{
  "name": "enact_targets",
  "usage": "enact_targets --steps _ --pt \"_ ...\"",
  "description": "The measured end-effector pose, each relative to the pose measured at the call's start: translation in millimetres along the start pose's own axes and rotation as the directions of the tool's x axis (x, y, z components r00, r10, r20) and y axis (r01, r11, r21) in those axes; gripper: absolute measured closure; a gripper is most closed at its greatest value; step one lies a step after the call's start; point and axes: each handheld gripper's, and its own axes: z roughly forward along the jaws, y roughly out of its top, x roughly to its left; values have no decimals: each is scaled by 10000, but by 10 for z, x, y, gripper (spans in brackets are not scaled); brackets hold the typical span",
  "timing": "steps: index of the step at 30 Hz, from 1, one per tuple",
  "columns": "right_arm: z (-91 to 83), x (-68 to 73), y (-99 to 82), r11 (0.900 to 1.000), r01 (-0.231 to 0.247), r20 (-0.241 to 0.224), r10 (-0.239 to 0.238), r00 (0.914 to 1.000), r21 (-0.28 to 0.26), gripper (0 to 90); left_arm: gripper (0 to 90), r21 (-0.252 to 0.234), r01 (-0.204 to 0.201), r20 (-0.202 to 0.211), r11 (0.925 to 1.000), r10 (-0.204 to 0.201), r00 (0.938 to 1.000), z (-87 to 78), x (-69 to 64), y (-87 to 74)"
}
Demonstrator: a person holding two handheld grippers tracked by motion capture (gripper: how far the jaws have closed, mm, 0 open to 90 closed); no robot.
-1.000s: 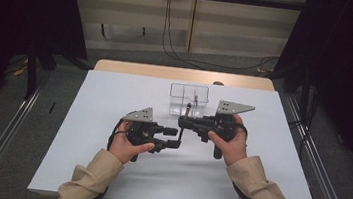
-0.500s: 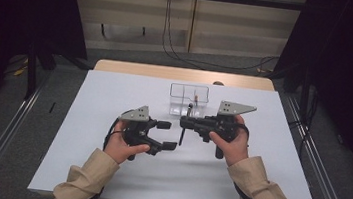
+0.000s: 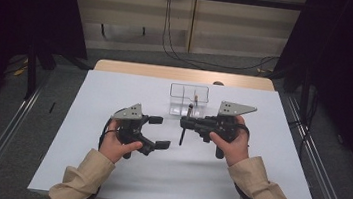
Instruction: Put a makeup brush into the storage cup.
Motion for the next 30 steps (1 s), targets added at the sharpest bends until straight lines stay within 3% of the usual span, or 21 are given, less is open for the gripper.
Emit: enact_targets --steps 13,30 --pt "-30 7 6 9999 99 102 -99 9999 33 845 0 122 -559 -374 9984 564 9977 -260 11 15" --pt "-23 9 10 9999 155 108 -156 9998 66 844 0 8 -439 -950 9990 438 9945 -644 59 -55"
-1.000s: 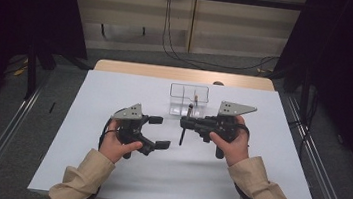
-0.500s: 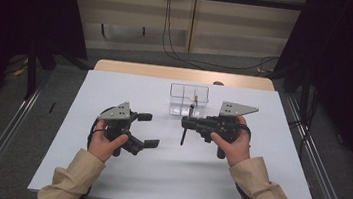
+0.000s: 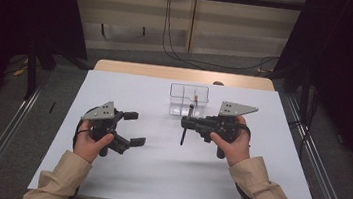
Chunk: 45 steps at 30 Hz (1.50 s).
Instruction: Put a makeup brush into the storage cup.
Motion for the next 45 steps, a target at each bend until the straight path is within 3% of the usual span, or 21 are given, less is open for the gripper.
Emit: enact_targets --steps 45 --pt "-79 -32 -6 10000 69 183 -69 9998 15 844 0 -43 -28 -928 10000 23 9957 -566 39 -119"
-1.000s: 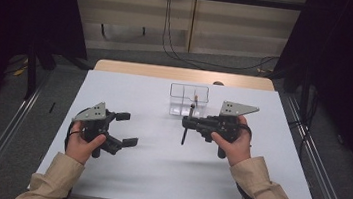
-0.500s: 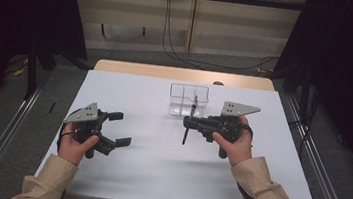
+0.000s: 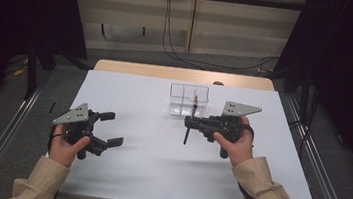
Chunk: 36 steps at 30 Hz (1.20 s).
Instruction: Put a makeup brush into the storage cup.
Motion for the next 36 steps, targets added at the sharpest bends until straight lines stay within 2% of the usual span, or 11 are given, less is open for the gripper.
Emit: enact_targets --steps 9,22,36 --pt "-16 -5 -2 10000 -2 35 2 10000 7 845 0 2 31 -172 10000 -31 9998 -99 17 -30" --pt "-28 -25 -16 10000 12 122 -12 9999 43 845 0 38 101 -242 9999 -100 9997 -164 22 -71" --pt "-59 -45 6 9999 60 244 -62 9997 82 844 0 53 2 -348 10000 -1 9994 -217 20 -107"
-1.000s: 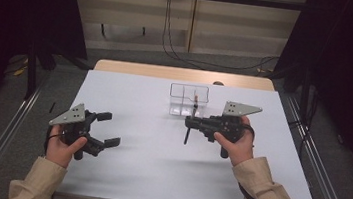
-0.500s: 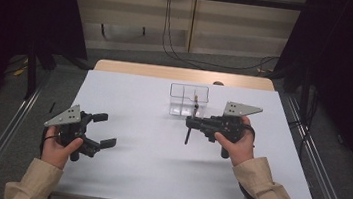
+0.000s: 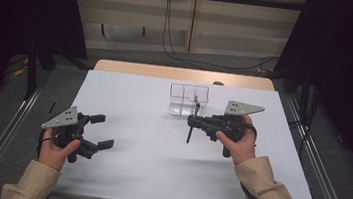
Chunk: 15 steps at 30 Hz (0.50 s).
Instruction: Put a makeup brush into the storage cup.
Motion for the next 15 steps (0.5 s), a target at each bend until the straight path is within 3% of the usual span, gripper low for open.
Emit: enact_targets --steps 15 --pt "-65 -74 -7 10000 -85 301 83 9995 46 844 0 18 12 84 10000 -12 10000 30 -8 -18"
